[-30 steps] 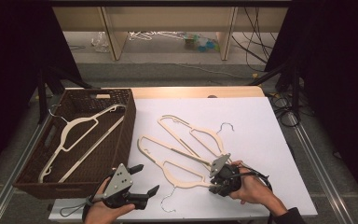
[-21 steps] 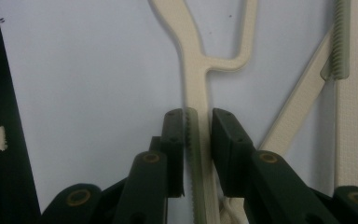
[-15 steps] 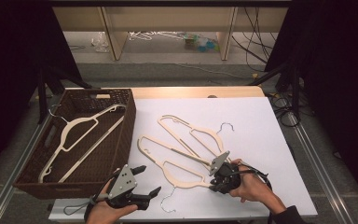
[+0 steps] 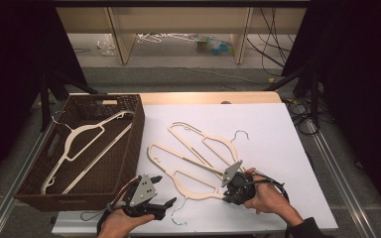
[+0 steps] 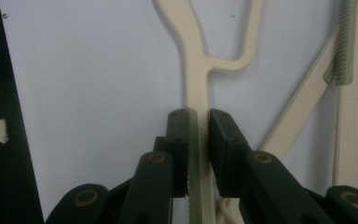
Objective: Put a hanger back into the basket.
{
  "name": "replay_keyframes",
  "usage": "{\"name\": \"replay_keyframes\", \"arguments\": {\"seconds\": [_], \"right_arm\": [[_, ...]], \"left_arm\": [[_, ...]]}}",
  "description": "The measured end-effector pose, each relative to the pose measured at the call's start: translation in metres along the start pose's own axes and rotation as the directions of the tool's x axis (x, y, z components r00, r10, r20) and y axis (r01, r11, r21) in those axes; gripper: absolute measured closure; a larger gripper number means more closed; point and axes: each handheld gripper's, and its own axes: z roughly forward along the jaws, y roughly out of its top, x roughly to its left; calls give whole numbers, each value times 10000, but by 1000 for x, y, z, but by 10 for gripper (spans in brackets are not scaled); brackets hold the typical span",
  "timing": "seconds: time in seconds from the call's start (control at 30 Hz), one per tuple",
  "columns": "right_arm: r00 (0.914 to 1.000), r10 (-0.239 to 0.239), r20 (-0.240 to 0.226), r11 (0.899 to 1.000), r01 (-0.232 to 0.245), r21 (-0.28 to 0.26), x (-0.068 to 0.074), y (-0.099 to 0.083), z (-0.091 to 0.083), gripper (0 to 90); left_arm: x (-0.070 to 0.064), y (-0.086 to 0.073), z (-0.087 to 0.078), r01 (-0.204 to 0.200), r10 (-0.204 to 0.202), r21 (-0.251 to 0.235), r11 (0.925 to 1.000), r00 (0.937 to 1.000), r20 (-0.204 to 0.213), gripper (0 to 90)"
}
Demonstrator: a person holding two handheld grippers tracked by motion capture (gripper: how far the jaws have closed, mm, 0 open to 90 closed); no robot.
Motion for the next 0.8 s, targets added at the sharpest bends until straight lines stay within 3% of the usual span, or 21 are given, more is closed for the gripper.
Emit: {"name": "replay_keyframes", "arguments": {"seconds": [0.03, 0.17, 0.33, 0.47, 0.6, 0.63, 0.67, 0.77, 0.8], "right_arm": [[10000, -70, 40, 10000, 70, -18, 2, 1, 0, 791], [9999, -106, 7, 9998, 106, -157, 3, 3, -10, 791], [9999, -96, -86, 9998, 94, -149, 5, 1, -25, 790], [9997, -147, -209, 9998, 145, -109, 6, -1, -35, 790], [9997, -230, -1, 9994, 230, -262, 6, -3, -46, 791], [9998, -220, 19, 9993, 220, -315, 7, -3, -48, 791], [9997, -259, -46, 9992, 258, -292, 7, -3, -49, 791], [9996, -271, -17, 9992, 270, -296, 8, -4, -51, 791], [9995, -304, -42, 9992, 302, -254, 8, -4, -51, 791]], "left_arm": [[-1, 0, 3, 25, -25, -8, 10000, 10000, -27, 231], [-1, 0, 15, -574, 566, 539, 9969, 9983, 154, 259], [-5, 3, 26, -1356, 1335, 770, 9878, 9905, 321, 278], [-7, 2, 35, -2326, 2304, 1268, 9643, 9726, 317, 302], [-8, 2, 42, -2698, 2677, 1440, 9521, 9629, 341, 304], [-8, 3, 44, -2905, 2892, 1557, 9441, 9567, 318, 306], [-9, 2, 46, -2913, 2907, 1481, 9451, 9565, 260, 311], [-8, 3, 53, -3326, 3345, 1735, 9270, 9422, 190, 319], [-9, 3, 55, -3336, 3346, 1745, 9264, 9421, 246, 327]]}}
